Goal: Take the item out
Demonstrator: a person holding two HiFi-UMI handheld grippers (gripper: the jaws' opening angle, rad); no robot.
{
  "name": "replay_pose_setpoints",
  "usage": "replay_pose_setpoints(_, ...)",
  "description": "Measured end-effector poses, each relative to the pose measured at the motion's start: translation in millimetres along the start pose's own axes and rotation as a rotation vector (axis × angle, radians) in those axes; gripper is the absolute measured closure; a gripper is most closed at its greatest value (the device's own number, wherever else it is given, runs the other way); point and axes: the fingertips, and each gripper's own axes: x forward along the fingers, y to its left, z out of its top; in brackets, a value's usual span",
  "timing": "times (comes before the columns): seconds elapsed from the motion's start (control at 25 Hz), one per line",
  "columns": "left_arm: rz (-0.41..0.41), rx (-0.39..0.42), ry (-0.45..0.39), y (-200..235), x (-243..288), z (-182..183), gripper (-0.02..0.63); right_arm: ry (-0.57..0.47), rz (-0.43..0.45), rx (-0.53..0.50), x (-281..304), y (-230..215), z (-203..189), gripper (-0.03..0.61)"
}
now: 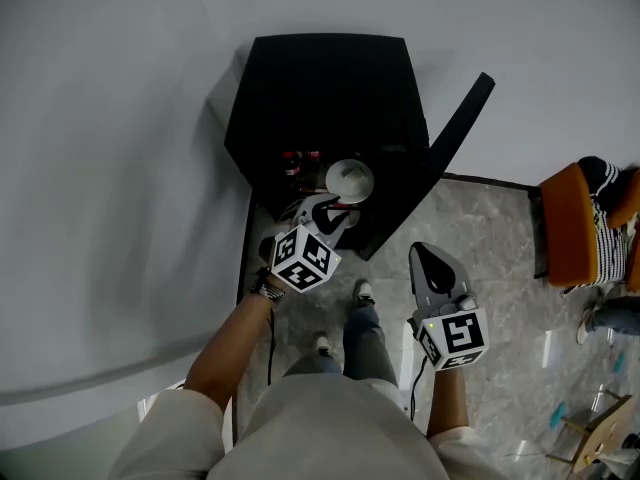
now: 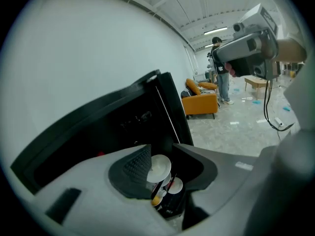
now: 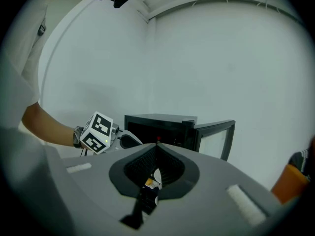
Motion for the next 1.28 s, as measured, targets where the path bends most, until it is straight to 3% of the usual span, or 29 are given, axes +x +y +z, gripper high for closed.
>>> replay_pose_setpoints(0.24, -0.050, 0.072, 0.094, 1, 68, -43, 0.445, 0.071, -0.020, 0.036, 15, -13, -25, 0.571)
replay_pose_setpoints(0.44, -0.114, 0.112, 0.175, -8, 111, -76, 0.440, 0.058, -0.053, 0.070, 23, -27, -37, 0.571)
replay_pose_setpoints(0.64, -0.140, 0.180, 0.240, -15, 144, -99, 0.440, 0.169, -0.056, 0.095, 21, -33, -60, 0.571)
replay_pose_setpoints(0.8, -0.151, 0.207, 0.289, -17, 172, -116, 0.440, 0.200, -0.065, 0.098, 24, -41, -74, 0.571)
replay_pose_setpoints(1.0, -0.172, 0.241, 0.360, -20, 196, -142, 0.434, 0.127, -0.091, 0.151, 32, -51, -85, 0.571)
replay_pose_setpoints(1.28, -0.164, 0.290, 0.405, -24, 225, -162, 0.430, 0.144, -0.084, 0.155, 34, -52, -96, 0.571)
